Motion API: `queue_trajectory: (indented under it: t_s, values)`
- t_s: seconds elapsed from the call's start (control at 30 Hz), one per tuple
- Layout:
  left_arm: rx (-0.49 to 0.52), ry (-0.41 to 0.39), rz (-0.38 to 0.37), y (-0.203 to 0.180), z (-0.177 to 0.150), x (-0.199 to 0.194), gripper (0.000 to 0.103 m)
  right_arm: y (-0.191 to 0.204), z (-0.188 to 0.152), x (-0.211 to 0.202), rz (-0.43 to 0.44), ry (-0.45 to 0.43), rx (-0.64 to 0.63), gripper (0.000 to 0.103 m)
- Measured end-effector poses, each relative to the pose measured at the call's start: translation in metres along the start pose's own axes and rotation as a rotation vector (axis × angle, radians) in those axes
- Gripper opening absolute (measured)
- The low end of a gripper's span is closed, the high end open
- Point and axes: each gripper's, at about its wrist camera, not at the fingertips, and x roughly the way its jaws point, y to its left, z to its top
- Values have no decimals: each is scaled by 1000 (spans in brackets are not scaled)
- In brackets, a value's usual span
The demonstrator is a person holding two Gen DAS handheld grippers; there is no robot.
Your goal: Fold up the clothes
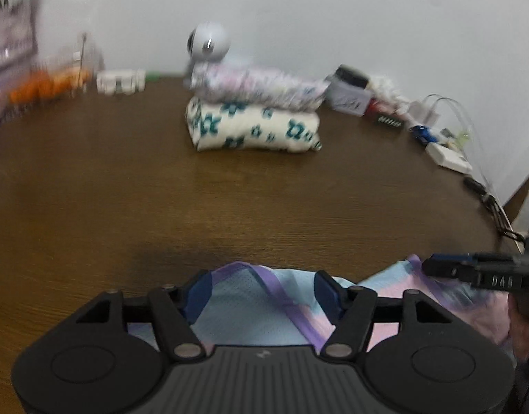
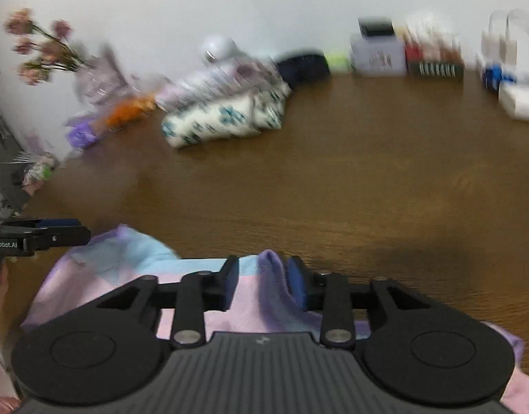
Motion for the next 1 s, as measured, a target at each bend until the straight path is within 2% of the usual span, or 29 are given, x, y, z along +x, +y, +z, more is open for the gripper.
queue_trajectory:
  t_s: [0.07,0.13,0.2,0.23,0.27,0.43,0.67,0.77,0.83,1.0]
  values:
    - [-29,11,30,2,0,12,46,4,-1,13,-10,18,-6,24]
    - [-22,15,48,1,-1,19,38,9,-10,17,-26,8,-37,16]
    - [-1,17,55,-1,-3,26,23,12,-15,17,-45,-6,-64,9]
    - [20,18,55,-3,-5,29,10,12,-16,17,-48,-12,-69,8]
    - [38,17,55,-5,-7,31,3,12,-16,17,-49,-17,-74,6]
    - [79,-39,77,-13,-15,22,0,13,-14,7,-47,-50,-85,4]
    - [93,-177,79,-27,-50,-42,0,30,-27,-50,-40,-170,-157,4]
    - [107,-222,114,-35,-86,-68,0,37,-54,-80,-24,-212,-197,4]
    - [90,-224,116,-35,-110,-75,0,40,-82,-94,-24,-217,-228,4]
    - [5,-191,147,-21,-147,-73,1,38,-141,-93,-26,-157,-269,5]
